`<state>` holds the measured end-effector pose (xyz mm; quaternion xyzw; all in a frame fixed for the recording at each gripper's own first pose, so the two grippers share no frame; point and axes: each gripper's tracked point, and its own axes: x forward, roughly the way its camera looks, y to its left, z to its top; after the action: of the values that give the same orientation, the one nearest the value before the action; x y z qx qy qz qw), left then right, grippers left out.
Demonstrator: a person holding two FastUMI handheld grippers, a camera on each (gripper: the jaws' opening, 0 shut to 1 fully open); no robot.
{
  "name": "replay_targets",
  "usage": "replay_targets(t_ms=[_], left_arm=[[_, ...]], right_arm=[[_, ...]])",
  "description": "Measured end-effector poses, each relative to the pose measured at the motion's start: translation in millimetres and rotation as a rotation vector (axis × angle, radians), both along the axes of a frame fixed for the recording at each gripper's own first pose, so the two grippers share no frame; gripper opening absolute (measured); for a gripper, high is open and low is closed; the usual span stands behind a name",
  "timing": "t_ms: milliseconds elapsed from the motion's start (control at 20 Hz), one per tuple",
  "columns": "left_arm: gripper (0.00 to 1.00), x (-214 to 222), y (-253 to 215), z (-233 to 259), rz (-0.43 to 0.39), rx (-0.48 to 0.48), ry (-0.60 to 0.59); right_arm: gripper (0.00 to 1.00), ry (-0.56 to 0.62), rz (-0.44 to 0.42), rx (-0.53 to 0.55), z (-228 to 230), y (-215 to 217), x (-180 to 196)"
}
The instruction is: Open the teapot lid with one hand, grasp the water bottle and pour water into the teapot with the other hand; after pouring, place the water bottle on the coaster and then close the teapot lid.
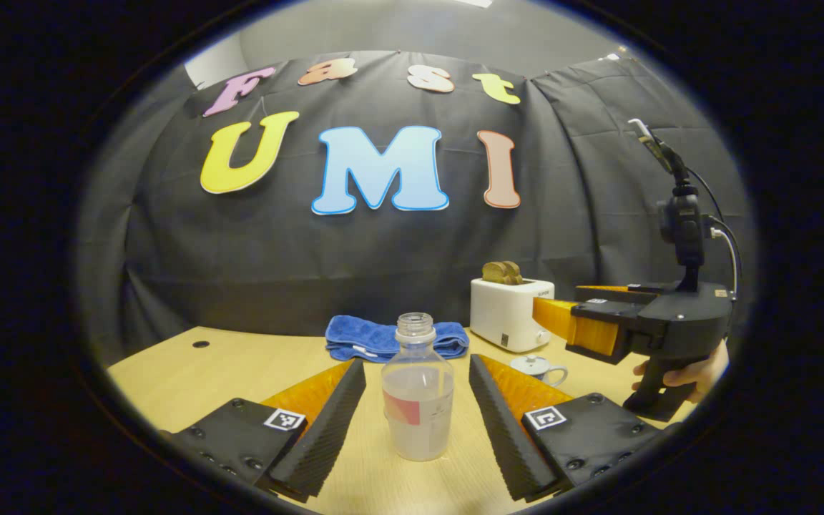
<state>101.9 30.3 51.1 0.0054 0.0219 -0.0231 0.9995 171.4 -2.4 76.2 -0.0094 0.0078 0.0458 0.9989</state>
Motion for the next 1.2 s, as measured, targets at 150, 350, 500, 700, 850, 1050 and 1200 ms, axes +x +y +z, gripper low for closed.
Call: replay_targets(t_ms=[150, 350, 500, 700, 850, 1050, 1200], left_arm=[[0.99, 16, -2, -9, -0.011, 0.009, -0.002], [0.99, 32, -2, -24, -0.012, 0.002, 0.009], [0.99, 39, 0, -29, -0.005, -0.02, -0.005], [0.99, 44, -2, -37, -0.018, -0.027, 0.001], [0.99, 43, -2, -39, -0.026, -0.019, -0.003], [0.99, 42, -5, -37, -0.037, -0.032, -0.01], [0.99, 42, -7, -39, -0.041, -0.026, -0.005]], right_arm=[[0.96, 0.027, 0.03, 0.029, -20, 5, 15], [0.94, 0.075, 0.02, 0.025, -48, 9, 34], [0.77, 0.136, 0.009, 0.017, -71, 11, 43], [0.69, 0.176, -0.019, -0.011, -91, 10, 47], [0.67, 0.151, -0.037, 0.009, -90, 10, 49], [0.36, 0.145, -0.07, 0.041, -86, 8, 53], [0.32, 0.133, -0.062, 0.033, -86, 13, 55]])
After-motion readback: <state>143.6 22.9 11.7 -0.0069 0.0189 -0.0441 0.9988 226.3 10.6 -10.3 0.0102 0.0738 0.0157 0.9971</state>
